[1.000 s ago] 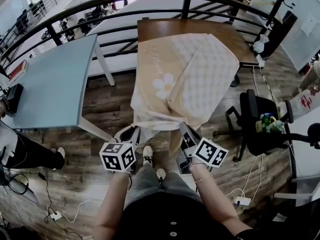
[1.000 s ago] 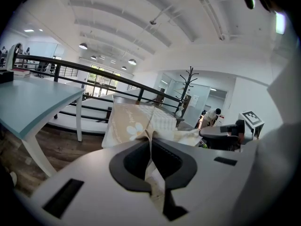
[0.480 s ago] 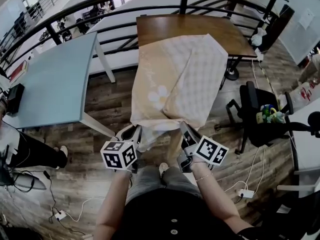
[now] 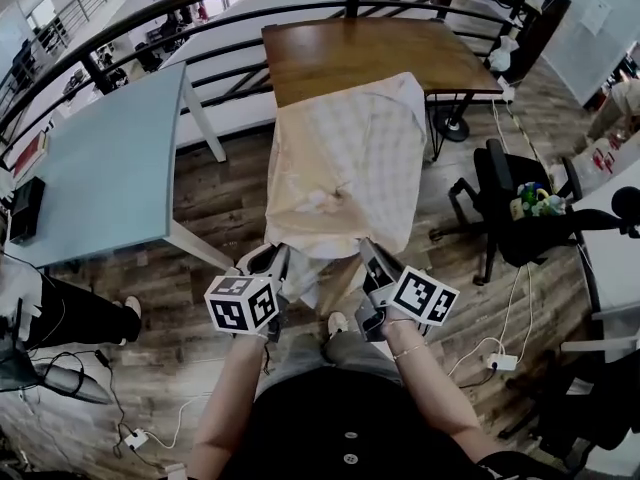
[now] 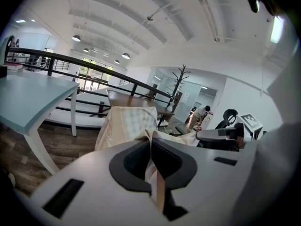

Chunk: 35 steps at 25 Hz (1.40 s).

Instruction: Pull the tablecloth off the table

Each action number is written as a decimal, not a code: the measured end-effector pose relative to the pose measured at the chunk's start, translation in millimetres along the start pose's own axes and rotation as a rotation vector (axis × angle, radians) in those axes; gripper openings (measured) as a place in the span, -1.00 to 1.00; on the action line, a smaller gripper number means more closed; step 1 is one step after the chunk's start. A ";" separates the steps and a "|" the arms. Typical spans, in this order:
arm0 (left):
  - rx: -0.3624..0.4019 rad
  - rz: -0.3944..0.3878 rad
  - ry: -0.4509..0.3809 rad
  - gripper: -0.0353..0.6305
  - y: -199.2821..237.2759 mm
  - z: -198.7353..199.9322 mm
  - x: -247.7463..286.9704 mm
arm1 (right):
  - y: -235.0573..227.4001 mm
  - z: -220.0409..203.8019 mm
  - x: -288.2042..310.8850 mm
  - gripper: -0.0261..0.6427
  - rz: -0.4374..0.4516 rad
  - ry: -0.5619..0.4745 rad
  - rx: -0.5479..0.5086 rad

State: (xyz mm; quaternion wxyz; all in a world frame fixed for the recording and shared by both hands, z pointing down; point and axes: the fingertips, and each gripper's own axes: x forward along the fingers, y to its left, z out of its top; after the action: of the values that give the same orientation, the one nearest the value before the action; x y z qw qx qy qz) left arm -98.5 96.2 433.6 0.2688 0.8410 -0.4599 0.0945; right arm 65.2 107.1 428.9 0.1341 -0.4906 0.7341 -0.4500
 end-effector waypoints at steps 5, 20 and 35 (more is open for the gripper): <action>-0.009 -0.020 0.025 -0.83 -1.1 -13.2 -6.3 | -5.3 -12.6 -7.7 -0.83 -0.027 0.012 0.004; -0.025 -0.042 0.038 -0.83 -11.7 -17.2 5.7 | -31.7 -14.4 -11.5 -0.84 -0.065 0.030 0.074; -0.038 -0.056 0.053 -0.83 -17.3 -16.9 18.8 | -40.8 -4.1 -15.3 -0.84 -0.064 0.024 0.060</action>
State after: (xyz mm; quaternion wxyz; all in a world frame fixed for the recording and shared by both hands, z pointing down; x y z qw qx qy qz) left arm -72.3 99.2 449.1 0.2994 0.8456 -0.4304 0.1006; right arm 94.4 117.5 459.8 0.1255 -0.5042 0.7057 -0.4817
